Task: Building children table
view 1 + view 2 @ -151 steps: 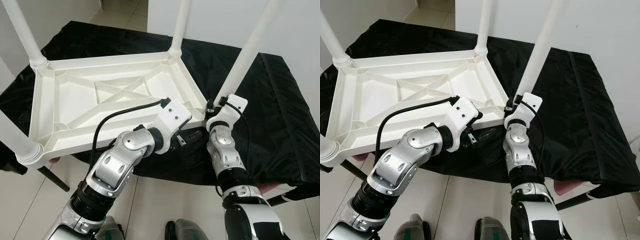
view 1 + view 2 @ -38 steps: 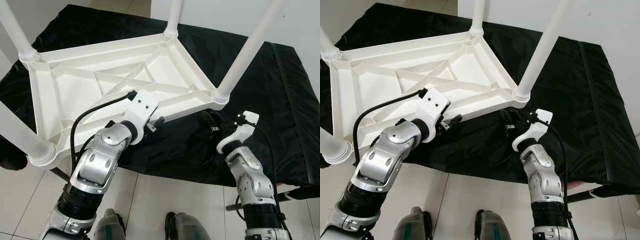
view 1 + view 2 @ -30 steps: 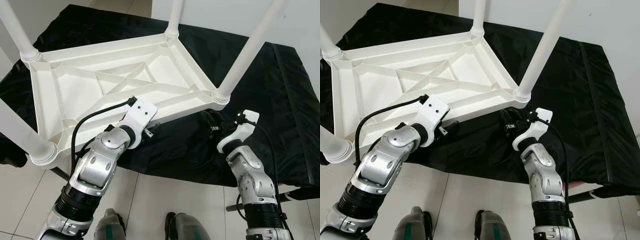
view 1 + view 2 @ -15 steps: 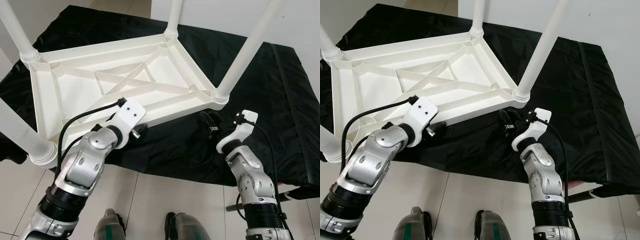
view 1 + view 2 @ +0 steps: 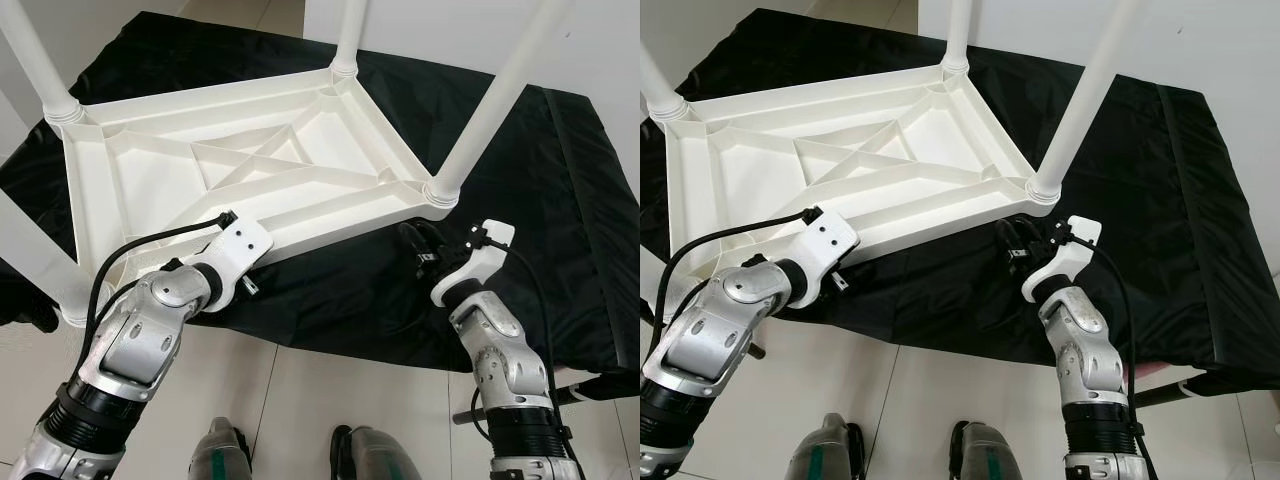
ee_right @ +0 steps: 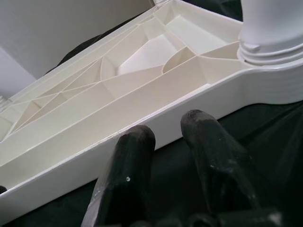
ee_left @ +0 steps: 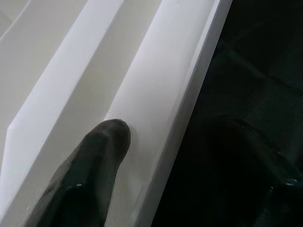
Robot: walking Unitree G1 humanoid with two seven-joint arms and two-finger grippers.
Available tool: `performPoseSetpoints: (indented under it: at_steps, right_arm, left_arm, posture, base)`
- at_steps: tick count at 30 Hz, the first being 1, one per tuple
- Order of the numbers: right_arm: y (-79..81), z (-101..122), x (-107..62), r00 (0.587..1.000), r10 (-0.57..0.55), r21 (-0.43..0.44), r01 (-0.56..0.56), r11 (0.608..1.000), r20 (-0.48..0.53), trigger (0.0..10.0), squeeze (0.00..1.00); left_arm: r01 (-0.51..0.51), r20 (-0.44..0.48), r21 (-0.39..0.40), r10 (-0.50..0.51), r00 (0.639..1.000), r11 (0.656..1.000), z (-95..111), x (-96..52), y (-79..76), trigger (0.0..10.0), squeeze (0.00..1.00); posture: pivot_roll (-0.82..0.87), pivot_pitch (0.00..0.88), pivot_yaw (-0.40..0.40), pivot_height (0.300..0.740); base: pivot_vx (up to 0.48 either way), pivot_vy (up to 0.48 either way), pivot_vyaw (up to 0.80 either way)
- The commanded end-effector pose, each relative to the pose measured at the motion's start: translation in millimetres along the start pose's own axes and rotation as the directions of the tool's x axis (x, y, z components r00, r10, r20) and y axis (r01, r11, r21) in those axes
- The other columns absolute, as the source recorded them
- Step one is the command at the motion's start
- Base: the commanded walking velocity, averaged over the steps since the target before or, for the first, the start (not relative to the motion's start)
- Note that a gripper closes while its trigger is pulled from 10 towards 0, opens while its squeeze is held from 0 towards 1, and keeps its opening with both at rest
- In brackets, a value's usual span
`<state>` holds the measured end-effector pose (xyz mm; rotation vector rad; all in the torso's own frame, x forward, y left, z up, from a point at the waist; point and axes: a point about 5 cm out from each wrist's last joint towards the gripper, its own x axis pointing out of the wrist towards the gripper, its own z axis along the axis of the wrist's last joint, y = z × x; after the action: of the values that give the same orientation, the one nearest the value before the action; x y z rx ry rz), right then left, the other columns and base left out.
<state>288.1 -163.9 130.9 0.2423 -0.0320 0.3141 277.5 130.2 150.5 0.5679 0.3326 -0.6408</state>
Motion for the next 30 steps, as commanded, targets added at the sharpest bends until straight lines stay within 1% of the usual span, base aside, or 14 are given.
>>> performPoseSetpoints:
  at_steps: [1, 2, 3, 16, 18, 19, 23, 24, 25, 26, 27, 28, 29, 30]
  right_arm:
    - [-0.7, -1.1, -3.3, 1.0, -0.008, -0.007, 0.008, 1.0, -0.011, 10.0, 0.0]
    - [-0.7, -1.1, -3.3, 1.0, -0.008, -0.007, 0.008, 1.0, -0.011, 10.0, 0.0]
    - [-0.2, -0.7, -3.6, 1.0, -0.006, -0.008, 0.005, 1.0, -0.011, 10.0, 0.0]
    - [1.3, 1.3, -3.6, 1.0, -0.009, -0.014, 0.009, 1.0, -0.008, 10.0, 0.0]
    - [1.9, 1.6, -3.0, 1.0, -0.012, -0.013, 0.012, 1.0, -0.005, 10.0, 0.0]
    - [1.9, 1.6, -3.0, 1.0, -0.012, -0.013, 0.012, 1.0, -0.005, 10.0, 0.0]
    - [2.9, 2.3, -2.0, 1.0, -0.016, -0.01, 0.016, 1.0, 0.001, 10.0, 0.0]
    - [4.0, 2.6, -1.2, 1.0, -0.017, -0.008, 0.017, 1.0, 0.003, 10.0, 0.0]
    - [5.2, 2.8, -0.7, 1.0, -0.017, -0.007, 0.017, 1.0, 0.004, 10.0, 0.0]
    - [5.2, 2.8, -0.7, 1.0, -0.017, -0.007, 0.017, 1.0, 0.004, 10.0, 0.0]
    - [6.7, 2.9, 0.0, 1.0, -0.016, -0.006, 0.016, 1.0, 0.006, 10.0, 0.0]
    - [6.7, 2.9, 0.0, 1.0, -0.016, -0.006, 0.016, 1.0, 0.006, 10.0, 0.0]
    - [8.5, 3.1, 0.4, 1.0, -0.015, -0.004, 0.015, 1.0, 0.009, 10.0, 0.0]
    - [8.5, 3.1, 0.4, 1.0, -0.015, -0.004, 0.015, 1.0, 0.009, 10.0, 0.0]
  left_arm:
    - [0.008, -0.023, -0.004, -0.008, 1.0, 1.0, -4.2, 3.4, -0.3, 4.7, 0.0]
    - [0.008, -0.023, -0.004, -0.008, 1.0, 1.0, -4.2, 3.4, -0.3, 4.7, 0.0]
    - [0.001, -0.026, -0.009, -0.001, 1.0, 1.0, -4.8, 4.5, 0.9, 0.0, 0.0]
    - [0.006, 0.002, 0.006, -0.006, 1.0, 1.0, 3.5, 11.3, 2.6, 0.0, 0.0]
    - [0.01, 0.033, 0.004, -0.011, 0.999, 1.0, 13.7, 18.6, 0.4, 0.0, 0.0]
    - [0.01, 0.033, 0.004, -0.011, 0.999, 1.0, 13.7, 18.6, 0.4, 0.0, 0.0]
    - [0.007, 0.065, 0.005, -0.007, 0.998, 1.0, 26.6, 28.5, -1.7, 0.0, 0.0]
    - [0.006, 0.087, 0.0, -0.006, 0.996, 1.0, 36.1, 36.2, -3.6, 1.1, 0.0]
    - [0.004, 0.103, -0.003, -0.004, 0.995, 1.0, 44.1, 42.6, -5.4, 1.6, 0.0]
    - [0.004, 0.103, -0.003, -0.004, 0.995, 1.0, 44.1, 42.6, -5.4, 1.6, 0.0]
    - [0.003, 0.117, -0.012, -0.001, 0.993, 1.0, 52.0, 49.2, -7.3, 1.1, 0.0]
    - [0.003, 0.117, -0.012, -0.001, 0.993, 1.0, 52.0, 49.2, -7.3, 1.1, 0.0]
    - [-0.008, 0.125, -0.023, 0.01, 0.992, 1.0, 59.7, 56.6, -8.6, 1.5, 0.0]
    - [-0.008, 0.125, -0.023, 0.01, 0.992, 1.0, 59.7, 56.6, -8.6, 1.5, 0.0]
  posture:
    - [-0.04, 0.095, -0.031, 0.74]
    - [-0.04, 0.095, -0.031, 0.74]
    - [-0.04, 0.096, -0.03, 0.74]
    - [-0.05, 0.101, -0.022, 0.74]
    - [-0.06, 0.099, -0.015, 0.74]
    - [-0.06, 0.099, -0.015, 0.74]
    - [-0.06, 0.099, -0.011, 0.74]
    - [-0.06, 0.099, -0.008, 0.74]
    - [-0.06, 0.099, -0.008, 0.74]
    - [-0.06, 0.099, -0.008, 0.74]
    - [-0.06, 0.098, -0.005, 0.74]
    - [-0.06, 0.098, -0.005, 0.74]
    - [-0.06, 0.099, -0.002, 0.74]
    - [-0.06, 0.099, -0.002, 0.74]
  base:
    - [0.0, 0.0, 0.0]
    - [0.0, 0.0, 0.0]
    - [0.0, 0.0, 0.0]
    - [0.0, 0.0, 0.0]
    - [0.0, 0.0, 0.0]
    - [0.0, 0.0, 0.0]
    - [0.0, 0.0, 0.0]
    - [0.0, 0.0, 0.0]
    - [0.0, 0.0, 0.0]
    - [0.0, 0.0, 0.0]
    - [0.0, 0.0, 0.0]
    - [0.0, 0.0, 0.0]
    - [0.0, 0.0, 0.0]
    - [0.0, 0.0, 0.0]
